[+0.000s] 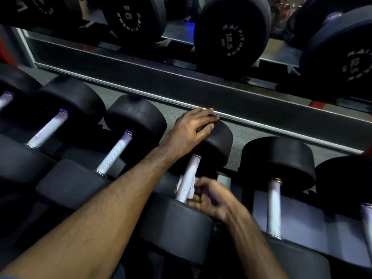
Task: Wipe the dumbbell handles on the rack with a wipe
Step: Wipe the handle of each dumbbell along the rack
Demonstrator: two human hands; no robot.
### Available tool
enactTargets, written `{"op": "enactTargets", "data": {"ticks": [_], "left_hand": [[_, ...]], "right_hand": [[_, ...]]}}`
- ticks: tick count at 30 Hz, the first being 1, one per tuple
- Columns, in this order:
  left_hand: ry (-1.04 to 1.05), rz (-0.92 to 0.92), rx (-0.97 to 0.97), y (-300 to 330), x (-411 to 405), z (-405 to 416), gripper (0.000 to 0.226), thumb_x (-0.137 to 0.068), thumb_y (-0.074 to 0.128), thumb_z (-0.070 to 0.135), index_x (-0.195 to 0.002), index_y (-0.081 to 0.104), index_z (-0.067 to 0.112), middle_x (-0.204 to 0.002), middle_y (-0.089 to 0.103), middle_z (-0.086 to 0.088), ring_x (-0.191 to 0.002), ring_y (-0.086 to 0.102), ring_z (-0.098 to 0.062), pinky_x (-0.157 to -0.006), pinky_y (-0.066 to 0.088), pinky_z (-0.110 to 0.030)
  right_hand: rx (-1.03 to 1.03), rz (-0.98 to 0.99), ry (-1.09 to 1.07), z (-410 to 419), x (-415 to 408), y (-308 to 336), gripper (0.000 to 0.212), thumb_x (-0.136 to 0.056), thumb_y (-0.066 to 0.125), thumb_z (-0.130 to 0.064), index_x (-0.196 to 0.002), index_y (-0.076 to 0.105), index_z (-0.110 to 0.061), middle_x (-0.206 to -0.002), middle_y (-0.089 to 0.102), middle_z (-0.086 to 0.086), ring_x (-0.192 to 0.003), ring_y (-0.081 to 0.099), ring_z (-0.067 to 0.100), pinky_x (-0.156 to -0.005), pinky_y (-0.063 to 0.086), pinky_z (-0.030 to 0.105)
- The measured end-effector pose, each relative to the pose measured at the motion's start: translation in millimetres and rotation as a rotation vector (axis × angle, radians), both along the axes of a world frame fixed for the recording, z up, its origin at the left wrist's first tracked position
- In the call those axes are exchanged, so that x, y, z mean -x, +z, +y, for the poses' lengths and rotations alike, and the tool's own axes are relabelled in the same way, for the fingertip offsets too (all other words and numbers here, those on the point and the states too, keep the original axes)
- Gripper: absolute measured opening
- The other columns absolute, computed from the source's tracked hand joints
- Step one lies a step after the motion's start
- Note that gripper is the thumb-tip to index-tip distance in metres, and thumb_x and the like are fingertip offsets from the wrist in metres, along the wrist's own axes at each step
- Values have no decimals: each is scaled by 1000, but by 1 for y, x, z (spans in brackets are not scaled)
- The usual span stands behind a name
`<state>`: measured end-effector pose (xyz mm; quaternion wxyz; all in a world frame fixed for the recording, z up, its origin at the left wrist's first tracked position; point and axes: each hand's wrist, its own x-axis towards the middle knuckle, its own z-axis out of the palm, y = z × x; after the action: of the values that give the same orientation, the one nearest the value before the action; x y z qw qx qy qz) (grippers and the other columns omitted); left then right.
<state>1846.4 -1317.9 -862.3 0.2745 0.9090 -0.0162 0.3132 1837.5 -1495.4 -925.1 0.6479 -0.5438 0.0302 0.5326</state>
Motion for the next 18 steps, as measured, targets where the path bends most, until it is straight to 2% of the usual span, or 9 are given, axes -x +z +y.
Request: {"op": "enactTargets", "data": {"ticks": [3,5,7,9,12,15,16,18], "left_hand": [[-6,16,-25,1,0,0,51,-105,45,50,-143,68,24,-159,55,0,-153,41,-25,-128,28,-40],[-7,13,-44,3,0,1,48,-107,47,46,-144,67,23,-160,54,-1,-154,40,-25,-128,24,-33],[-4,-5,-55,2,0,2,48,-107,47,45,-144,68,21,-160,54,-1,-153,41,-26,-128,27,-36],[-2,-11,-62,1,0,1,51,-106,45,47,-143,68,22,-159,54,-1,-152,42,-27,-127,31,-43],[-5,0,-53,0,0,0,51,-106,44,48,-143,68,22,-159,55,-1,-153,42,-26,-128,29,-39],[-16,-12,-54,4,0,1,49,-107,46,45,-143,68,20,-159,55,-3,-152,43,-25,-128,26,-32],[-16,-11,-59,4,0,2,49,-107,46,44,-144,68,20,-159,55,-3,-153,42,-25,-128,26,-33],[-5,-4,-65,2,0,4,49,-107,46,46,-144,68,23,-160,54,-1,-153,42,-25,-128,31,-43]], "right_hand": [[-169,80,-170,22,-16,8,40,-82,51,-11,-119,63,-3,-111,72,23,-92,74,36,-84,60,48],[-161,52,-158,32,-13,14,24,-91,59,-19,-109,68,-7,-93,73,16,-85,72,33,-88,57,52],[-98,41,-79,31,-3,7,13,-94,69,-24,-95,70,-11,-81,69,11,-76,69,29,-85,56,52],[-97,58,-4,26,5,4,10,-94,72,-19,-88,71,-11,-77,66,10,-71,68,26,-84,56,50],[-100,33,-69,38,-8,8,6,-93,71,-11,-87,70,-11,-72,63,7,-65,65,21,-80,58,45],[-33,-43,-130,50,-15,11,6,-92,71,-5,-87,69,-8,-67,60,6,-54,62,18,-60,60,37],[3,-63,-107,50,-10,8,6,-92,68,0,-89,69,-5,-66,61,8,-52,62,19,-56,59,34],[60,-93,-26,42,2,0,10,-89,64,8,-89,67,-2,-68,63,13,-54,66,24,-59,60,37]]}}
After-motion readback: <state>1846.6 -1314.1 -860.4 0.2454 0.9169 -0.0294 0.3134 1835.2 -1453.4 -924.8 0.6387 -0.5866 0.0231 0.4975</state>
